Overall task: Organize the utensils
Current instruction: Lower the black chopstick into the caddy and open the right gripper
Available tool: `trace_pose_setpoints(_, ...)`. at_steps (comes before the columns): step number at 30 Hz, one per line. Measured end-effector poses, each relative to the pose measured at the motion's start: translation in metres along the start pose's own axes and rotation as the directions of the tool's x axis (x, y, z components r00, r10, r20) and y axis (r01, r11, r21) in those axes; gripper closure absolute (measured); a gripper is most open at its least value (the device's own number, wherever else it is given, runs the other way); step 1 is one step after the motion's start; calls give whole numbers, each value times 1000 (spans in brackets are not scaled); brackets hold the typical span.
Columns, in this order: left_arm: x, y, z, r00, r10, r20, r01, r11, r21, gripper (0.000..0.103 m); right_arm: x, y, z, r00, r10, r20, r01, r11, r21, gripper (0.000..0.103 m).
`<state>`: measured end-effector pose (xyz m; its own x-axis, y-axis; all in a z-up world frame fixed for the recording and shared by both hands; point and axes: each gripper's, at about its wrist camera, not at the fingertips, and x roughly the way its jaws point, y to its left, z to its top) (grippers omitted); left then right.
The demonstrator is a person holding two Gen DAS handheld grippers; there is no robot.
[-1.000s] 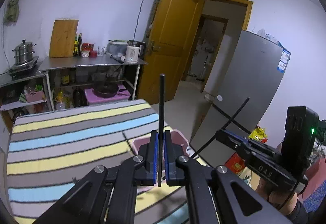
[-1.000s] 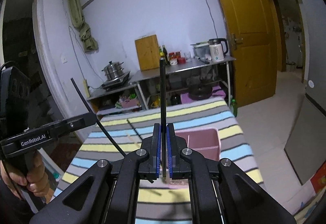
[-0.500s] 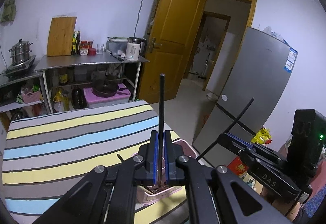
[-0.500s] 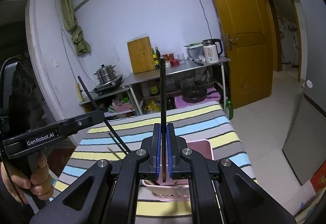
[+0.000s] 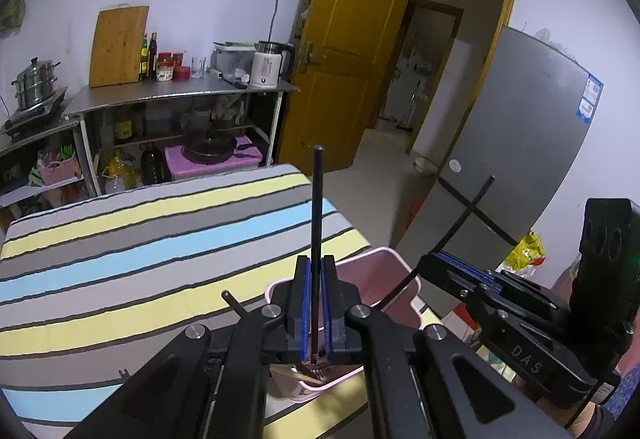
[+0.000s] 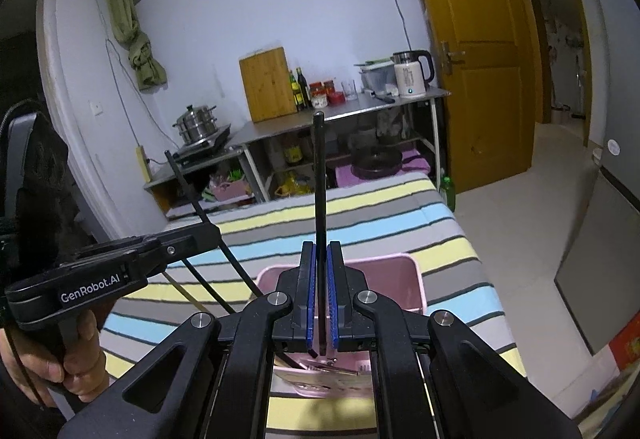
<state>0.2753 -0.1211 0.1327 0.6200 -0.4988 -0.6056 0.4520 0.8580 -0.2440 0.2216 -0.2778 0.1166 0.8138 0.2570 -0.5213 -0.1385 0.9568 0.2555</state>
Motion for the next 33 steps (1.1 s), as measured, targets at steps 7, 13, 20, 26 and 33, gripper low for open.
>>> trace_pose_setpoints(7,13,5,-10,1000,5,-29,-5,1000,-3,98,19,-6,-12,999,-1,-53,2,1000,9,98)
trace_pose_setpoints(13,18,8,-11,999,12,-40,-13,1000,-13,98,25,-12,-15,997,-7,-83,9,999,33,98)
trace_pose_setpoints(20,3,11,-9,1000,15,3,-15,999,-32,97,17,-13,-14,997,-25,-71,27,999,32,87)
trace_pose_setpoints(26,-28,10,-8,998,19,62,-17,999,-39,97,1,-12,-13,999,-31,-43,32,999,40,79)
trace_pose_setpoints(33,-62,11,-17,995,33,98,-28,998,-55,97,-26,-9,-14,1000,-29,-10,29,999,46,79)
